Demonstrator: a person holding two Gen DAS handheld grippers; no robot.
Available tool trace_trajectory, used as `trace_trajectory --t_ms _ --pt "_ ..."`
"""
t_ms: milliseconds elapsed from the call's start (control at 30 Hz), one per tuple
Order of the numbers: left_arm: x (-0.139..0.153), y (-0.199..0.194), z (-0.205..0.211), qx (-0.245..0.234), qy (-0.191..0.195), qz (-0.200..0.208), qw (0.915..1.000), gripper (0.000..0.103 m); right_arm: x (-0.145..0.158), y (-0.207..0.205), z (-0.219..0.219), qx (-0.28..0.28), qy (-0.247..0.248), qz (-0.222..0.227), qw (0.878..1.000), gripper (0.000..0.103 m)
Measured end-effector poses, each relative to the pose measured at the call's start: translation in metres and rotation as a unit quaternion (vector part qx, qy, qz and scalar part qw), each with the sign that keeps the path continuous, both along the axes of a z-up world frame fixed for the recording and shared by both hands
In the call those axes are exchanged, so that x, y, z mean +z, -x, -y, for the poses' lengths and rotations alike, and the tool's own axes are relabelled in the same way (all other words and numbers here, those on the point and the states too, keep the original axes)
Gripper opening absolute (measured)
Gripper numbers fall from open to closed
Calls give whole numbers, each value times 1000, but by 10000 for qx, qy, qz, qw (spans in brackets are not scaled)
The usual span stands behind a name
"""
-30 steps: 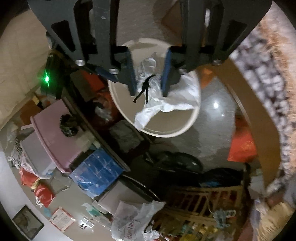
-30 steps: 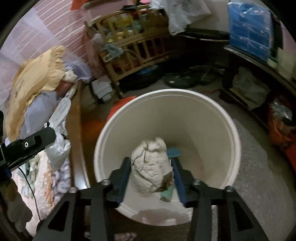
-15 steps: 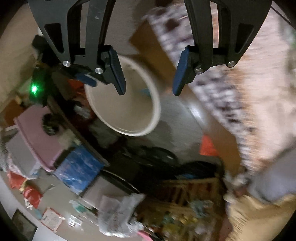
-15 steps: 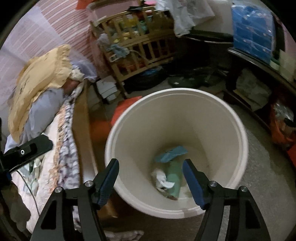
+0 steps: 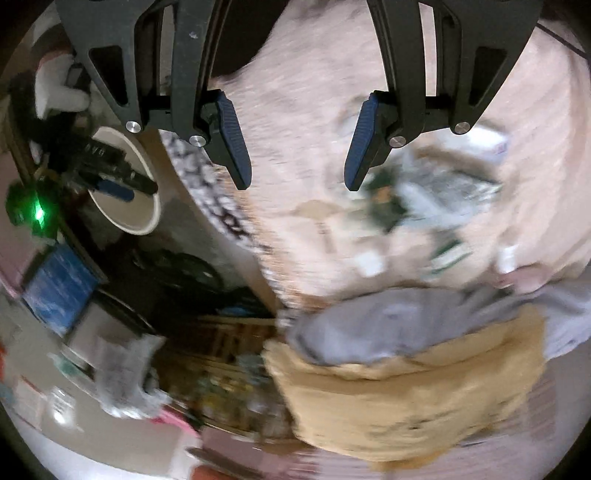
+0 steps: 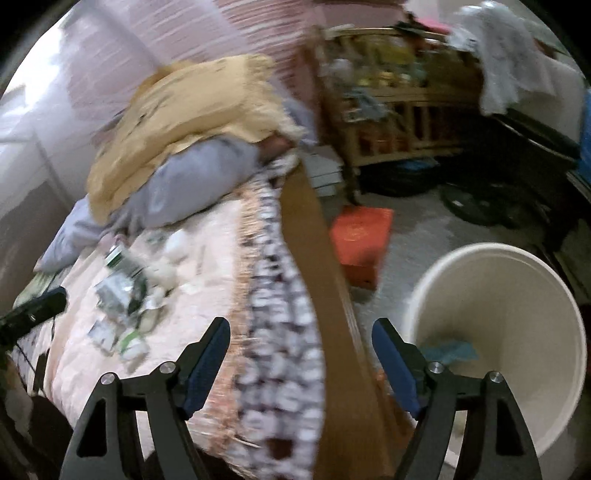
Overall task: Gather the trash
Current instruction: 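Return both tools to the trash on the bed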
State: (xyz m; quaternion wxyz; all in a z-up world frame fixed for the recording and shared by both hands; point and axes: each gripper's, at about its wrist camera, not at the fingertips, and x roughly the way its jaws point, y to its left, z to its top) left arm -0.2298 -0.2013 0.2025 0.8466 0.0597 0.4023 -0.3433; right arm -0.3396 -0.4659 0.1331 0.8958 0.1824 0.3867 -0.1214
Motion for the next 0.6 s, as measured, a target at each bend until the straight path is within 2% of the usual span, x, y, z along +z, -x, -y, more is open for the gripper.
trace_trajectory --t_ms 67,167,267,467,600 --pt "13 -6 -22 229 51 -16 9997 51 -2 -8 -12 100 28 -142 9998 78" --pt "37 -13 -52 500 153 122 9986 51 2 -11 -28 232 43 -118 9997 78" --pt "54 -22 -79 665 336 85 9972 51 11 -8 -43 250 183 -107 9995 78" --pt "78 -31 -122 664 519 137 9963 51 38 -8 -78 434 478 -139 9978 79" --pt "86 -33 -141 652 465 256 9965 51 55 -9 -101 604 592 -98 9964 79"
